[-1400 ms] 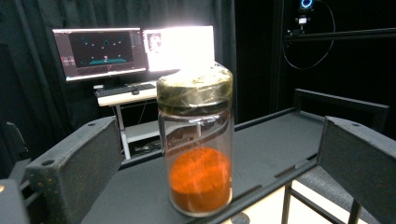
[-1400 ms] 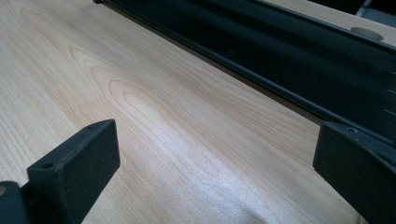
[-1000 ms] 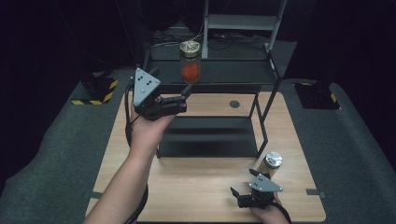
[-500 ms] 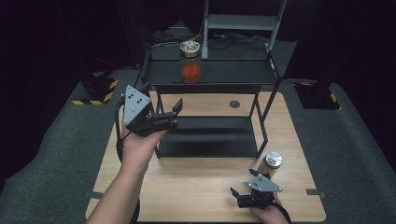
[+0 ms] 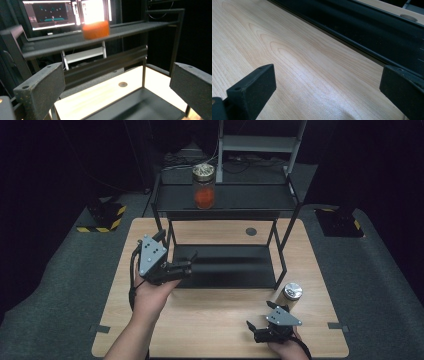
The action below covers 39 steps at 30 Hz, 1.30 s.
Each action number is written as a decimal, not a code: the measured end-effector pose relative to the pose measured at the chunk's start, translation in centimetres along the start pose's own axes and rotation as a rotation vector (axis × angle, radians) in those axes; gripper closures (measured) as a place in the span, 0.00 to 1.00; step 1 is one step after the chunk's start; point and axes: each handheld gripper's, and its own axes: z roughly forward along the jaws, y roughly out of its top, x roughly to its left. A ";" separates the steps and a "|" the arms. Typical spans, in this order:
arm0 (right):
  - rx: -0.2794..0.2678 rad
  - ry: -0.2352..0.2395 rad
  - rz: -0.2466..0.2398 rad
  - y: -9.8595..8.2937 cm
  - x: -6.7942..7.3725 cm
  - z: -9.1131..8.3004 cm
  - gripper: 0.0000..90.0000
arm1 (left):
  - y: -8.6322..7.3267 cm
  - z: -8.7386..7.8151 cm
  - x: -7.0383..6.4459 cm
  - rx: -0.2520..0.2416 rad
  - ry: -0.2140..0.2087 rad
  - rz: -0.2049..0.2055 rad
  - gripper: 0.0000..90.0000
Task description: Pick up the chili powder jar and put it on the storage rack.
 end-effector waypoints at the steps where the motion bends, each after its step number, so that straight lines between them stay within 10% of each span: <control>1: 0.000 0.000 -0.001 0.0 0.0 0.0 0.00 | -0.3 -0.1 -0.1 0.003 0.000 -0.001 0.00; 39: 0.008 -0.014 -0.013 0.2 0.4 0.1 0.00 | -13.9 -0.5 -1.3 0.293 -0.086 -0.044 0.00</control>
